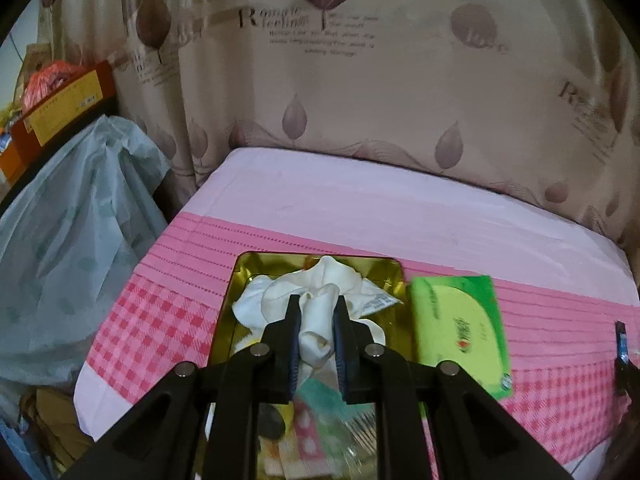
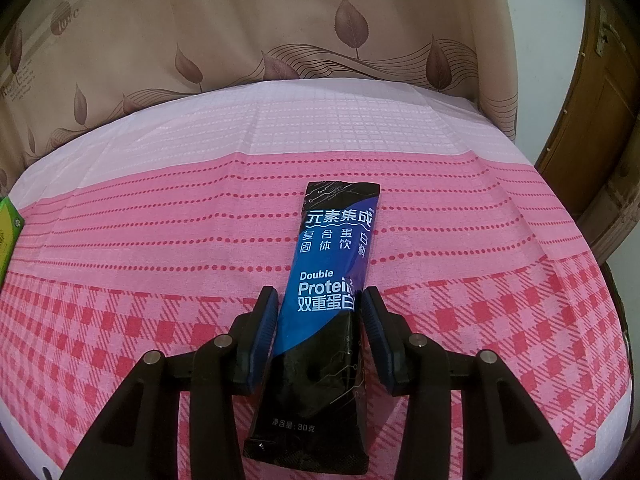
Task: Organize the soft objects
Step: 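Carry the cream scrunchie into the gold tin and open the left gripper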
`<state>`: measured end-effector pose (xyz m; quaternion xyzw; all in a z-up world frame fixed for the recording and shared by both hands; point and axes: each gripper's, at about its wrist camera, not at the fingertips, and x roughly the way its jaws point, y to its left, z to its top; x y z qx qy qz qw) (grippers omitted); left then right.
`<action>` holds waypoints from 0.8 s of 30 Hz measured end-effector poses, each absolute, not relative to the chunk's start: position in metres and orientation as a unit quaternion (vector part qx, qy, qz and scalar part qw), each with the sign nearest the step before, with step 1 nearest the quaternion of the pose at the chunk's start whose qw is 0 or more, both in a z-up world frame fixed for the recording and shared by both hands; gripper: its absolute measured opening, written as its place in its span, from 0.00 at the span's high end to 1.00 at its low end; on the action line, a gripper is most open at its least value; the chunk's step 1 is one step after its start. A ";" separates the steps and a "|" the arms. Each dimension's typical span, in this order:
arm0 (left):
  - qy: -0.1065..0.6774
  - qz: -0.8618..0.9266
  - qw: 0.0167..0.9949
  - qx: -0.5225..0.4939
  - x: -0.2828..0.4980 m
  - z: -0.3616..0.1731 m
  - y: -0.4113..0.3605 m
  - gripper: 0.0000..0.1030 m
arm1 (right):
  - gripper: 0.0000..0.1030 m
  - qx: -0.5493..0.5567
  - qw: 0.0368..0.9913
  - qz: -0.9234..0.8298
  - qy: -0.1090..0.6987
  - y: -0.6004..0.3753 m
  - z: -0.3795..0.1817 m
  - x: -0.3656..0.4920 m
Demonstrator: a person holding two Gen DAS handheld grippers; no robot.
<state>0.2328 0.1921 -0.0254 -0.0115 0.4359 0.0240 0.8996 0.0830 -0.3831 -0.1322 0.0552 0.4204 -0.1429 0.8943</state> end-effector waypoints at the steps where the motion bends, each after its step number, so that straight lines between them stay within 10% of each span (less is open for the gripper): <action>1: 0.441 0.027 0.897 -0.012 0.237 -0.030 0.194 0.86 | 0.60 0.055 0.894 -0.143 0.420 -0.383 -0.132 0.083; 24: 0.443 0.048 0.895 -0.001 0.196 -0.044 0.216 0.53 | 0.62 0.045 0.894 -0.144 0.422 -0.381 -0.132 0.083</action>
